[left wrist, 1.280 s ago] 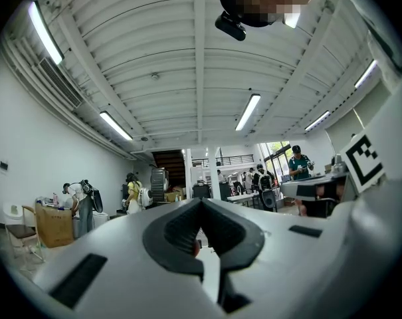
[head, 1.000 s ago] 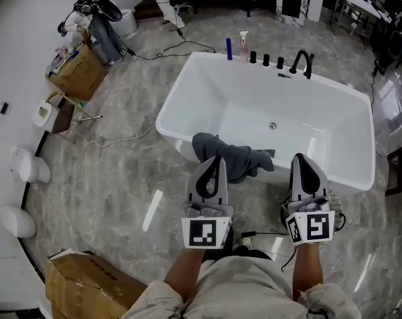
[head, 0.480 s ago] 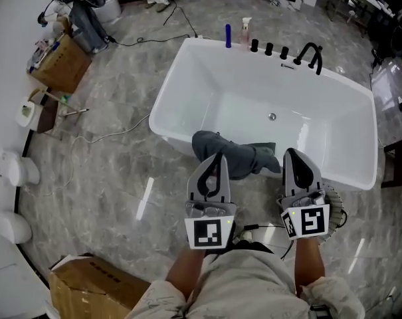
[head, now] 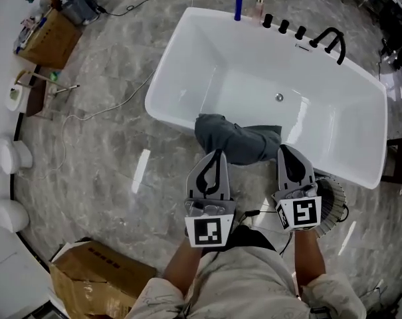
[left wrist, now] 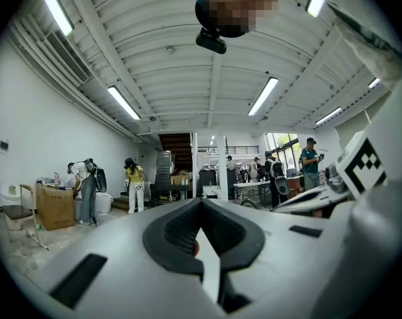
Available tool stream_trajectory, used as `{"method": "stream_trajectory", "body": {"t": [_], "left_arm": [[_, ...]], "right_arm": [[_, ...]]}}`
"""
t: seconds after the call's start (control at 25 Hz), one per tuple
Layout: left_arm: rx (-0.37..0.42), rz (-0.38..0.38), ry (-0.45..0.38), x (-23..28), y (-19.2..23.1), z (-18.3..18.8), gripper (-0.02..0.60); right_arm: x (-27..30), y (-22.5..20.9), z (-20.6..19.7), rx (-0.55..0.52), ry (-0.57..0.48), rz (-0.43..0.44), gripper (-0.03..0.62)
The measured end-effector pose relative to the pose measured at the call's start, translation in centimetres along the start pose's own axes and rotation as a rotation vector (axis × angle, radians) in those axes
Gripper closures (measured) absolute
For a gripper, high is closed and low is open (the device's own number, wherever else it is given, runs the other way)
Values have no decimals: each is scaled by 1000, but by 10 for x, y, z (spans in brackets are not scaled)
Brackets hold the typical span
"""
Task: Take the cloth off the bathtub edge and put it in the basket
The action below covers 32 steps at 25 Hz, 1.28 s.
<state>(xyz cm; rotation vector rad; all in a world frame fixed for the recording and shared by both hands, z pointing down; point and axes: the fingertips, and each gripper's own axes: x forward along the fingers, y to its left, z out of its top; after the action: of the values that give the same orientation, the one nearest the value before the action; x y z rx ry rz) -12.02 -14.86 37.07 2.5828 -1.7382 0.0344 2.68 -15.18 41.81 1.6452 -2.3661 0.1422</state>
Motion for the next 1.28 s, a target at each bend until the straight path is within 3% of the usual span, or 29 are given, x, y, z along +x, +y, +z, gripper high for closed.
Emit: {"method": "stream_trajectory", "body": {"t": [0.52,0.68,1.04,1.28], "left_arm": [[-24,17,113,14,42,-86,586],[-40,19,154,16,51,-109,586],[-73,9,206,18,63,-151,586],[-95,23,233,20,80,-172,586]], "right_arm": [[99,47,-160,-35,341,123,592],[120,60,-211,-41,454,166,543],[158,76,-308,-74,665,206,359],[179,79,-361,-153,805,218,312]]}}
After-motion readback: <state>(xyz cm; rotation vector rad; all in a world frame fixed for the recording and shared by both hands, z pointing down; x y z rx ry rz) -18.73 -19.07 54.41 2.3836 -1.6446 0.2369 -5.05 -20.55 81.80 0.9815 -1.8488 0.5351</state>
